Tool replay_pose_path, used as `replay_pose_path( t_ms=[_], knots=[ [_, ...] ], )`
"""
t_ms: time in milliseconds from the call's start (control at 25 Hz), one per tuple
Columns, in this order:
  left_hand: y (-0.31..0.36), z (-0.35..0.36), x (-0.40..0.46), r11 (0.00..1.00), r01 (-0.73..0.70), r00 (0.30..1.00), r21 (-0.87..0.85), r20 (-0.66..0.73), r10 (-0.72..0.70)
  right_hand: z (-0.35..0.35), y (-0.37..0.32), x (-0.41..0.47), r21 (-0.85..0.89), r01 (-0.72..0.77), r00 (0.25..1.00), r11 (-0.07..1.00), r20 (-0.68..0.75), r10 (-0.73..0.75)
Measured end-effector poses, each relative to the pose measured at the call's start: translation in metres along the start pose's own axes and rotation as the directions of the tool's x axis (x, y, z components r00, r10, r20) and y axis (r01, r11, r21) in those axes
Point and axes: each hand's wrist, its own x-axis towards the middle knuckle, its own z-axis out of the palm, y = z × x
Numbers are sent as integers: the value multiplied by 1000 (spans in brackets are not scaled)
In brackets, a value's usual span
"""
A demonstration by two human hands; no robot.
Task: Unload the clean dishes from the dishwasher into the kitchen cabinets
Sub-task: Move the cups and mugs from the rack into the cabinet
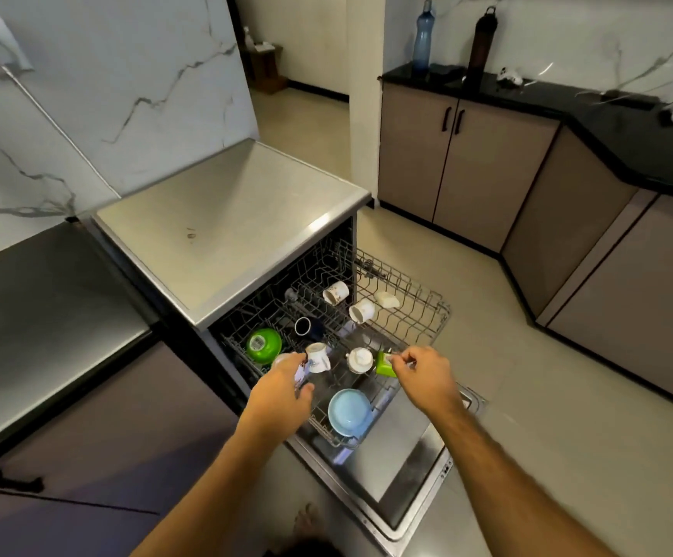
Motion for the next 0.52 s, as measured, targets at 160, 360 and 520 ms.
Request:
replay_pose_path(
  t_ms=[160,360,520],
  knots=[
    [-15,11,37,997,73,996,13,60,-74,17,9,29,29,-21,999,999,43,20],
    [-39,30,93,989,148,974,-7,172,-145,29,27,72,-8,-91,993,996,77,92],
    [-54,44,148,985,173,956,-9,242,-165,57,33,105,11,-144,987,990,79,142]
  ],
)
